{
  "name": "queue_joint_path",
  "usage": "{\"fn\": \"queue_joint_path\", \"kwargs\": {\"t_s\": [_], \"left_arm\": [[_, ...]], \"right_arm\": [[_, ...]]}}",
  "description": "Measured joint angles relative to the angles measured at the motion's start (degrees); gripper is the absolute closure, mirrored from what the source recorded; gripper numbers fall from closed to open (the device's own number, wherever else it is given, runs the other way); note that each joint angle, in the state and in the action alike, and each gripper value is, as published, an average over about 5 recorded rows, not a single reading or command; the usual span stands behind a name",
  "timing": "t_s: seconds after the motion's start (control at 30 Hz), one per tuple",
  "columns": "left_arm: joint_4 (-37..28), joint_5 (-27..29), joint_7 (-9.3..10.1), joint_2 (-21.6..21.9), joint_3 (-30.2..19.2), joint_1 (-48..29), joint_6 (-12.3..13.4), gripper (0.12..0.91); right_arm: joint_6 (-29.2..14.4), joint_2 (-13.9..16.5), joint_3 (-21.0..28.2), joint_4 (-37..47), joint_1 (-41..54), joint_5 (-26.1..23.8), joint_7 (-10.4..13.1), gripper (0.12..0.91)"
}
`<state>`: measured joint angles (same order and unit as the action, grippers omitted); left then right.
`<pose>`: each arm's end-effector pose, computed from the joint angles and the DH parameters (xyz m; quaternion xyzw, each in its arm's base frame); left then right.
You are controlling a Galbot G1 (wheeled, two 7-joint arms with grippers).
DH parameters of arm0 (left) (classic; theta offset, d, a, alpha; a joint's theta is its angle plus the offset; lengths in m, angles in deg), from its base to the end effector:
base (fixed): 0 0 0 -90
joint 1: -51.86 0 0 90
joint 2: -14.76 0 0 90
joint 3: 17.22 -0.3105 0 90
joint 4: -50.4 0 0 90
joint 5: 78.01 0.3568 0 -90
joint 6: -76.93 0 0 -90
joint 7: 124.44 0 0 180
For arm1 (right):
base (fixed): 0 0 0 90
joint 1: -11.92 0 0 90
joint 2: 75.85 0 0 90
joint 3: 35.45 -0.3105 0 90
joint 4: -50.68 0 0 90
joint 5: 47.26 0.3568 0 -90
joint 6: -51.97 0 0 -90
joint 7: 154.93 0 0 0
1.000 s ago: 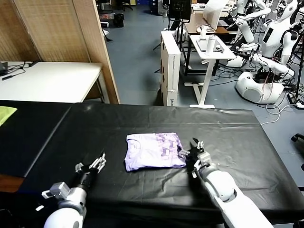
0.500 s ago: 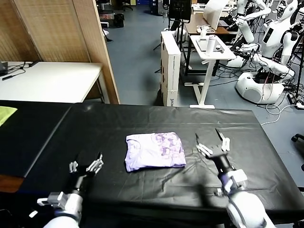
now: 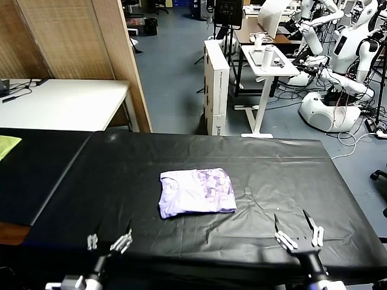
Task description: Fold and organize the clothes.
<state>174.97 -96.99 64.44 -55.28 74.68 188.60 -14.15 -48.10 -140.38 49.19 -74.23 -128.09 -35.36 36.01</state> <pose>0.1297 0.0460 -0.2812 -0.0058 -0.9918 0.0107 0.1272 0.1227 -0.0704 -0.2773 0.0150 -0.9956 0.0863 0.0343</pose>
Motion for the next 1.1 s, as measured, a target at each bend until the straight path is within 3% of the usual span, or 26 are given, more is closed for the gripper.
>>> {"fn": "queue_joint_path", "kwargs": {"t_s": [0.23,0.43,0.57,0.9,1.1], "left_arm": [[-0.33,0.59,0.13,-1.34,0.20,2.72,0.61,0.123],[-0.02,0.61,-1.67,-1.93,1.10,3.77,1.33,0.123],[0.54,0.60,-2.59,-2.22,1.43,4.33,1.39,0.123],[1.61,0.58,-2.68,-2.89,1.81,5.25,0.30,0.123],[1.98,0.57,-3.14,-3.07,2.05,6.09,0.15,0.123]], "right_arm": [[-3.03,-0.69,0.83,0.34,-5.68,-2.40,1.24,0.118],[-3.50,-1.47,2.72,0.40,-7.20,-3.79,1.26,0.118],[-2.89,-1.58,3.57,0.22,-7.41,-3.86,1.44,0.118],[1.97,-1.89,5.78,-0.99,-8.24,-2.07,3.07,0.118],[1.83,-2.06,7.16,-1.11,-8.81,-2.00,4.14,0.118]]}}
